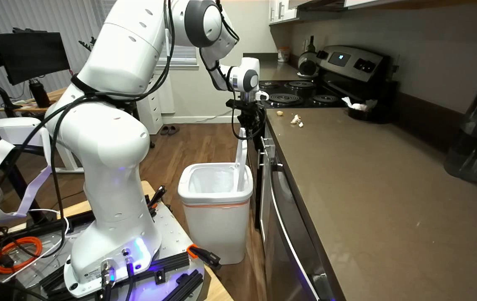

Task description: Close the lid of the white bin

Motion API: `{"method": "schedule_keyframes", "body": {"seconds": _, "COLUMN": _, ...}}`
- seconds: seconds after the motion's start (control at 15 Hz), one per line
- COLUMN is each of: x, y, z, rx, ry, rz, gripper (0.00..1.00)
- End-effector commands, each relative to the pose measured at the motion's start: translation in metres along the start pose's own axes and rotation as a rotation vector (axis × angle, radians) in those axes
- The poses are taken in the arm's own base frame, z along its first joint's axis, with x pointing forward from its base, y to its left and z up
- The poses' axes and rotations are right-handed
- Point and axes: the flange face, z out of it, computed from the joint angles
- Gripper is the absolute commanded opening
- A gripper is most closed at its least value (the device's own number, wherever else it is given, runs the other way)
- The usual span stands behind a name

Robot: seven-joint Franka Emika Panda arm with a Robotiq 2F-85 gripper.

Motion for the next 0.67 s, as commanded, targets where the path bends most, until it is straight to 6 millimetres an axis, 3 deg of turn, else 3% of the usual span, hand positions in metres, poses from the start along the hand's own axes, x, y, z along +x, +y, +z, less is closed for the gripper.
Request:
{"method": "schedule_keyframes", "body": {"seconds": 0.0, "x": -0.002, "y": -0.013, "z": 0.001, "rx": 0.060, "ry": -0.047, "rz": -0.042, "gripper": 0.00}}
{"method": "schedule_keyframes", "body": {"seconds": 0.27, "x": -0.012, "y": -0.022, "z": 0.007, "rx": 0.114, "ry": -0.078, "rz": -0.049, "gripper": 0.00}}
{"method": "schedule_keyframes", "body": {"seconds": 0.6, "x": -0.019, "y": -0.018, "z": 0.026, "rx": 0.239, "ry": -0.096, "rz": -0.029, "gripper": 0.00}}
